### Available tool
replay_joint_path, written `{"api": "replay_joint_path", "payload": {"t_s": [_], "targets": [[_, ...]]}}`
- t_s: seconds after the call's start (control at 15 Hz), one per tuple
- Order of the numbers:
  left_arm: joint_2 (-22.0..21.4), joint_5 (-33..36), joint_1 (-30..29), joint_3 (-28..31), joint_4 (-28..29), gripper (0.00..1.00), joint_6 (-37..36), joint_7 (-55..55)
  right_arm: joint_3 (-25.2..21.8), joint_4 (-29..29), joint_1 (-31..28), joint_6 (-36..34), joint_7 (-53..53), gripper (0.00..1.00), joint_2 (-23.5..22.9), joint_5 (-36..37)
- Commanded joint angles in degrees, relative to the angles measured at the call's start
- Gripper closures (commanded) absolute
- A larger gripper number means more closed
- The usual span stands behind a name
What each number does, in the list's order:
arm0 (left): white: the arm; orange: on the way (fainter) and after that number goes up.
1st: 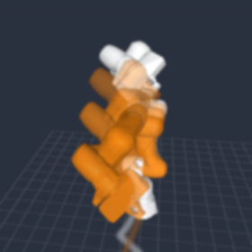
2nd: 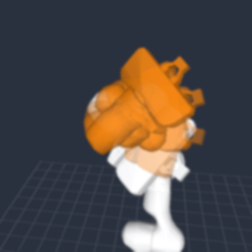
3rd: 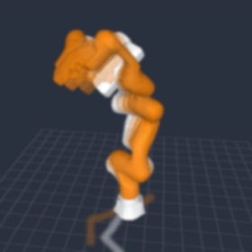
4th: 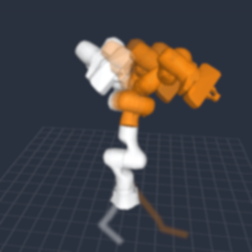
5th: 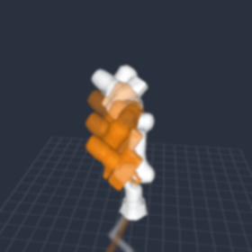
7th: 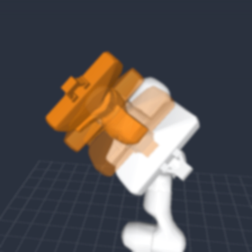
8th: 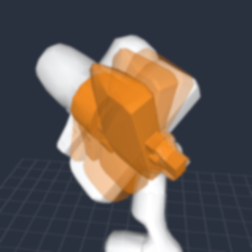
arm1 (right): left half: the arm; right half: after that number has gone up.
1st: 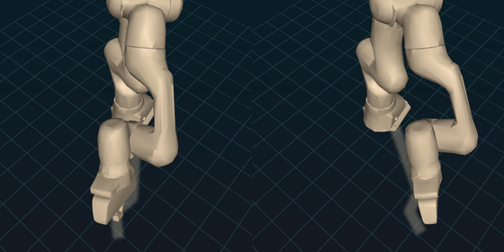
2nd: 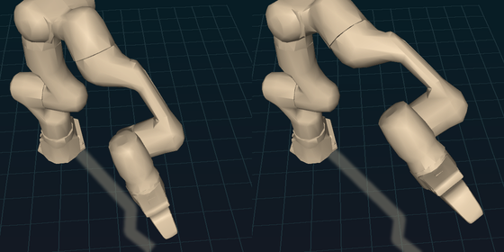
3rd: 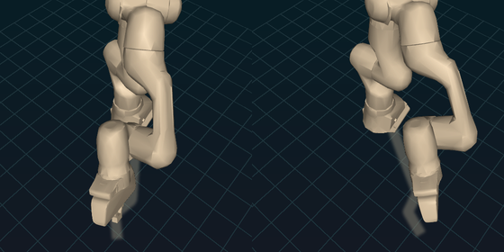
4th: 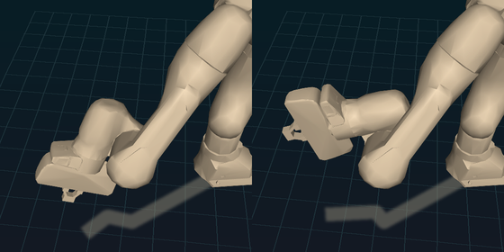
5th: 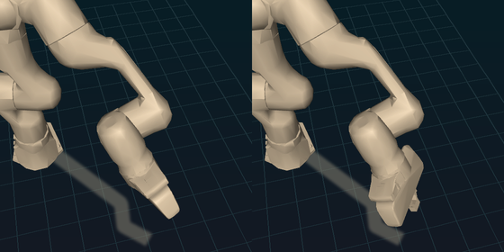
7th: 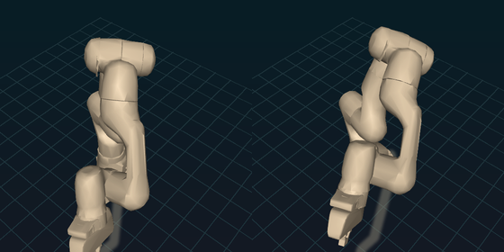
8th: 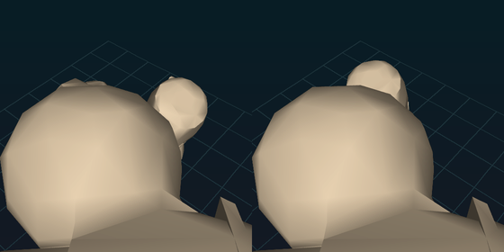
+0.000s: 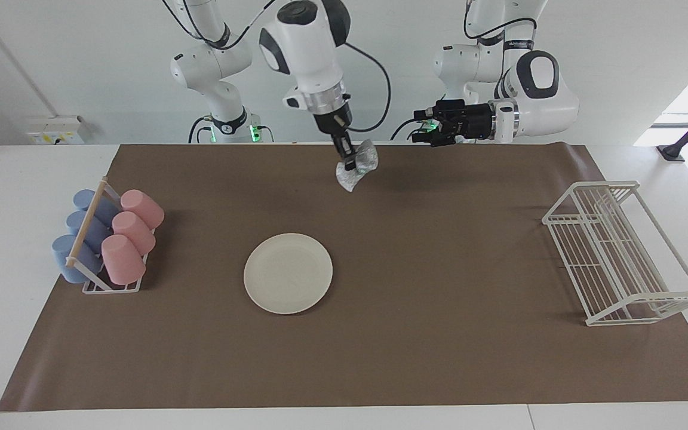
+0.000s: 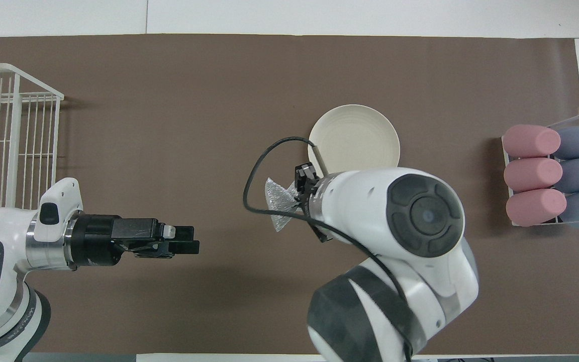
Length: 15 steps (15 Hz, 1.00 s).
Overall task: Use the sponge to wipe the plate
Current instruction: 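Rub the scrubber around the plate surface with the right gripper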
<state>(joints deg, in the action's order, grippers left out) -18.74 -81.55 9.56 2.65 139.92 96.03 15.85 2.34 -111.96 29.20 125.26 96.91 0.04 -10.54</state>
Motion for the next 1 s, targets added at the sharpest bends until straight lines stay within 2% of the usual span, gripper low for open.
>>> {"api": "replay_joint_path", "payload": {"t_s": [0.0, 0.13, 0.2, 0.33, 0.53, 0.67, 0.93], "targets": [[-1.39, 3.14, -0.51, 0.34, 0.88, 0.0, 2.41, -1.0, 0.74, -6.76, -2.13, 10.84, -8.64, 1.0, -3.53, -1.06], [-1.12, 5.77, -0.77, 0.34, 0.7, 0.0, 3.46, -1.0, 0.74, -9.66, -2.22, 21.11, -12.87, 1.0, -7.67, -1.06], [-0.95, 7.62, -1.38, 0.34, 0.61, 0.0, 4.34, -0.91, 0.74, -10.29, -3.52, 23.42, -15.06, 1.0, -9.25, -1.06], [-0.51, 11.66, -1.74, 0.34, 0.0, 0.0, 6.27, -0.82, 0.74, -10.21, -5.99, 24.32, -21.3, 1.0, -13.29, -1.06], [-0.16, 15.54, -1.83, 0.33, -0.26, 0.0, 9.79, -0.73, 0.65, -10.03, -7.22, 27.66, -25.17, 1.0, -16.99, -1.06], [0.8, 18.69, -2.7, 0.34, -0.88, 0.0, 12.15, -0.91, 0.65, -10.29, -8.45, 27.67, -26.94, 1.0, -17.44, -1.06], [2.57, 26.86, -1.83, -0.45, -2.46, 0.0, 19.36, -2.84, 0.74, -10.21, -15.65, 28.02, -41.51, 1.0, -18.67, -0.97]]}}
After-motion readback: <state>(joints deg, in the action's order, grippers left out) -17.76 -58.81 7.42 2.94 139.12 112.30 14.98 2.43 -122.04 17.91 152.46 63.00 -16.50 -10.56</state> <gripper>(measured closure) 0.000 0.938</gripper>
